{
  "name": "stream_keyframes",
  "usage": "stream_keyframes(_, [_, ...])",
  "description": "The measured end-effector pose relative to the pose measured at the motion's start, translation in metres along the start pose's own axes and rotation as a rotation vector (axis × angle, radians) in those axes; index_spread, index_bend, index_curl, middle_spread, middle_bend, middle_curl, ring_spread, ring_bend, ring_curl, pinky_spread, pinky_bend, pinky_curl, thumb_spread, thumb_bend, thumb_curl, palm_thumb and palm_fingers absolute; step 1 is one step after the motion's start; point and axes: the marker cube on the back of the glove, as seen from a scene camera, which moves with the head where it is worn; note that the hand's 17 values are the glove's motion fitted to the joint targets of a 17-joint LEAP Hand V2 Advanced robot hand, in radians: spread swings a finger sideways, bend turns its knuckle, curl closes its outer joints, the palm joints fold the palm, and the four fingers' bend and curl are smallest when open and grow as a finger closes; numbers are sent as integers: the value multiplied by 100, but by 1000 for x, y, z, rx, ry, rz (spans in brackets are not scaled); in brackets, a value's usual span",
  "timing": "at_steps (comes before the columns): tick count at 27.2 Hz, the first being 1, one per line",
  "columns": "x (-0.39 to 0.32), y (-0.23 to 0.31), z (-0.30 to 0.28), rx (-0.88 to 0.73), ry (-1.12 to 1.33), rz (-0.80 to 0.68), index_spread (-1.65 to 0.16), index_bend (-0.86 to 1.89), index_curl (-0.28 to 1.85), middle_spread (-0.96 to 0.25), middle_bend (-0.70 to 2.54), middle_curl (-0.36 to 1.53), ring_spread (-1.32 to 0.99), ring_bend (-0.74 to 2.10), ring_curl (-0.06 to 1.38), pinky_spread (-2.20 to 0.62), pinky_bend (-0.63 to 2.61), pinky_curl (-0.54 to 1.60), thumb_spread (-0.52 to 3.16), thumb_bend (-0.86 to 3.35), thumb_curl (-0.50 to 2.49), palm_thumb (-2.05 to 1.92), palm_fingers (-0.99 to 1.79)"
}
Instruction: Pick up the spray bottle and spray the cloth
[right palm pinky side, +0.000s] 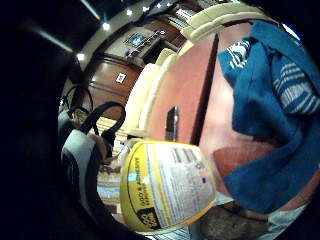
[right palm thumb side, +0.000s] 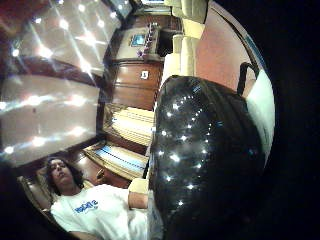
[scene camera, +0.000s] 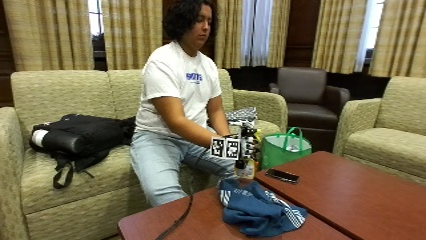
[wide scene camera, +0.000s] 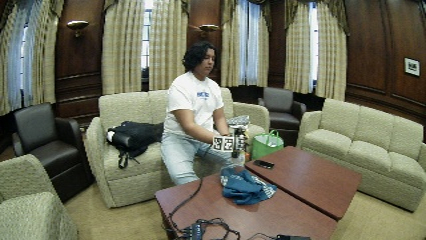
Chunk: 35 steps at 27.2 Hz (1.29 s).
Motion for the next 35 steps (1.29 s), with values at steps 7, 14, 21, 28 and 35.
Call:
stream_keyframes(7, [25,3,14,52,28,-13,-25,44,64,-21,60,57,-22,70,49,-30,48,40,36,-3,87,90,137])
stream_keyframes(14, [25,5,17,79,59,-48,-25,44,64,-21,61,57,-22,70,49,-30,47,40,35,-3,87,90,137])
stream_keyframes(21, [27,3,16,100,75,-77,-25,44,64,-21,62,57,-22,71,49,-31,47,40,34,-3,88,89,138])
stream_keyframes(28, [28,3,16,105,68,-93,-24,46,64,-21,62,57,-22,71,50,-31,48,41,33,-3,88,89,139])
stream_keyframes(35, [31,3,16,93,61,-87,-24,47,64,-21,62,57,-22,71,50,-31,48,41,32,-3,88,89,139])
